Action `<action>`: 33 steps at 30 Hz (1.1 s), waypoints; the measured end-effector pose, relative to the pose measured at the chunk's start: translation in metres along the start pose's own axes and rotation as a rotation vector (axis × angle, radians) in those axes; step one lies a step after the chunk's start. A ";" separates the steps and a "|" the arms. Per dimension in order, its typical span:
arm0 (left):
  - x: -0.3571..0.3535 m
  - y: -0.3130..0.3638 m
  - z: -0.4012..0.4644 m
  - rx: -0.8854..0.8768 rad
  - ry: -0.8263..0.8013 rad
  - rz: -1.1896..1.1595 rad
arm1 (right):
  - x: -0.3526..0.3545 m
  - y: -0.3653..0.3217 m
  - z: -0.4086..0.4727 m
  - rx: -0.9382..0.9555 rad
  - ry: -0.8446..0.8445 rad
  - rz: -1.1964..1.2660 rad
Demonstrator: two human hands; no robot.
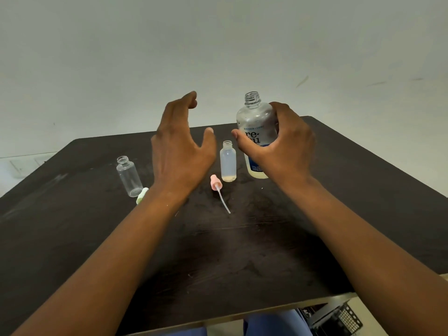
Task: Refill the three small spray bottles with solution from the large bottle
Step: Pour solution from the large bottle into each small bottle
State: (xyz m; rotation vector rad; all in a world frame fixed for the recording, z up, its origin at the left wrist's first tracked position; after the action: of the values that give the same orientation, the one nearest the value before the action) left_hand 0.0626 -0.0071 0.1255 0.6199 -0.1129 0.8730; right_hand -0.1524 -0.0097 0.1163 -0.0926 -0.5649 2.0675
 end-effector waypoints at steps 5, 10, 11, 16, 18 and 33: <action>0.035 -0.037 -0.007 0.125 0.029 0.162 | 0.001 -0.004 -0.001 0.007 0.012 0.061; 0.040 -0.063 -0.022 0.204 -0.019 0.269 | -0.001 -0.013 -0.007 0.031 -0.001 0.097; 0.037 -0.066 -0.023 0.214 -0.043 0.297 | -0.002 -0.014 -0.009 0.034 -0.009 0.097; 0.027 -0.080 -0.029 0.289 -0.097 0.351 | -0.004 -0.020 -0.013 0.051 -0.032 0.113; 0.026 -0.086 -0.030 0.327 -0.099 0.335 | -0.004 -0.021 -0.013 0.050 -0.039 0.109; 0.011 -0.109 -0.033 0.399 -0.139 0.252 | -0.011 -0.019 -0.017 0.039 -0.077 0.090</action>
State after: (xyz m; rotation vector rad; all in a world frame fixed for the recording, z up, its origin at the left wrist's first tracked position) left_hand 0.1457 -0.0338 0.0521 1.0565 -0.1461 1.1071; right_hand -0.1265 -0.0049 0.1072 -0.0163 -0.5761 2.1765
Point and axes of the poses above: each hand's wrist, its own z-axis towards the middle knuckle, its own x-axis out of the back of the hand, y = z × x, the point moved 10 cm from there along z, towards the middle knuckle, and after that the axes turned 6 degrees about y, right-handed, at the moved point
